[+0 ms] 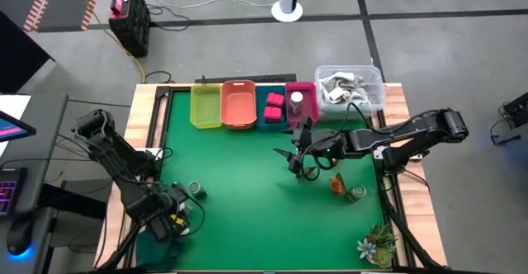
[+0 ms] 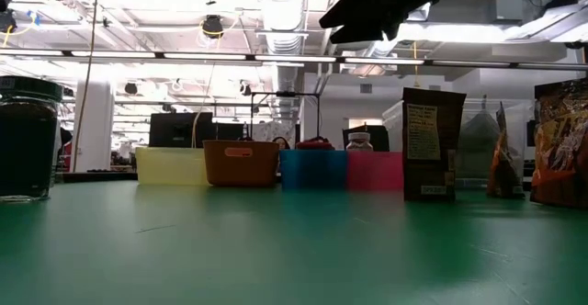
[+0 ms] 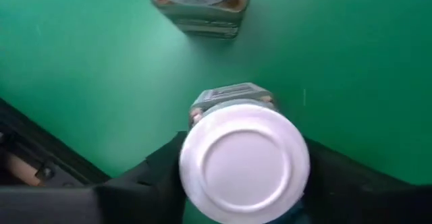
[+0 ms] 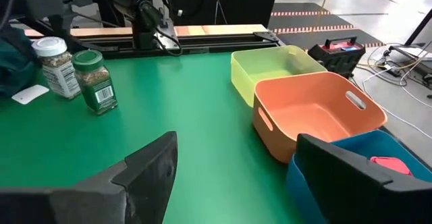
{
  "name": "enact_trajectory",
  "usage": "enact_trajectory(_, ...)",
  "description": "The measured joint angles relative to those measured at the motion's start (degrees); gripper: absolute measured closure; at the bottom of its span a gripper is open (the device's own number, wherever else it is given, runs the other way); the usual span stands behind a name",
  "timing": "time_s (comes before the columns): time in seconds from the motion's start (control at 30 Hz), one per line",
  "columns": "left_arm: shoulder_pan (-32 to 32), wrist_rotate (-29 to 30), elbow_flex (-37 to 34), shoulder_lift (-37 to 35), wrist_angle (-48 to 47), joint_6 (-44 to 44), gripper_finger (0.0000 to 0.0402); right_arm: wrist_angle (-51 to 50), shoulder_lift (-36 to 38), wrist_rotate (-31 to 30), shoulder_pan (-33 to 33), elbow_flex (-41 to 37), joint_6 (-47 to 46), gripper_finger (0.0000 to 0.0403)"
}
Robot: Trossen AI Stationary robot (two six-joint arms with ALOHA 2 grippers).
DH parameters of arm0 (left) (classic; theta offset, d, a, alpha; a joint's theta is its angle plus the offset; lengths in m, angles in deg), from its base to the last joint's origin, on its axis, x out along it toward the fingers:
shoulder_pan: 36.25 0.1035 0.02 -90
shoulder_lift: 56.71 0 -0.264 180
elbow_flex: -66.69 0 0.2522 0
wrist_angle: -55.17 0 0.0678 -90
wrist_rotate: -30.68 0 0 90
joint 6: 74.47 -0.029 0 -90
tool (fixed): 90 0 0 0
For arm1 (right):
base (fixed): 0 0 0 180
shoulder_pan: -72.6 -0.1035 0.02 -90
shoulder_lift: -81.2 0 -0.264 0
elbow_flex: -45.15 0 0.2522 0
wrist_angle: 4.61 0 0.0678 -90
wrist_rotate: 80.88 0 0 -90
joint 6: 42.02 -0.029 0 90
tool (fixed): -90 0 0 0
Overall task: Sort spices by type
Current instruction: Put the white seasoning bottle into the red bin
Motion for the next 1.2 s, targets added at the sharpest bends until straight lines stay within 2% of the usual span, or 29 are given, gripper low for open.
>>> enact_trajectory(0.07,0.19,0.05,0.02,-0.04,1.28,-1.02,0.021,-0.09,0.0,0.0,-0.02,0.0,0.0,0.0075)
enact_trajectory(0.3,2.11,-4.66,1.06,0.06,10.27,-8.54,0.021,-0.15,0.0,0.0,-0.02,0.0,0.02,0.0075)
enact_trajectory(0.47,6.63,-3.82,2.85,0.04,13.96,-15.34,0.021,0.04,0.0,0.0,-0.02,0.0,0.15,0.0075)
enact_trajectory(0.63,15.55,-4.39,3.83,0.07,15.52,-24.3,0.021,-1.28,0.0,-0.01,-0.01,0.0,0.17,0.0075)
enact_trajectory(0.87,28.75,-5.82,9.31,0.07,15.51,-45.49,0.021,-6.09,0.0,-0.02,2.01,0.0,0.24,0.0075)
enact_trajectory(1.0,37.82,-6.0,10.01,0.81,15.1,-56.71,0.021,-6.31,0.12,0.09,4.24,-0.01,1.45,0.0075)
enact_trajectory(1.2,50.13,-9.26,9.99,5.73,14.34,-71.7,0.021,-10.01,0.28,5.72,8.07,0.0,2.64,0.0075)
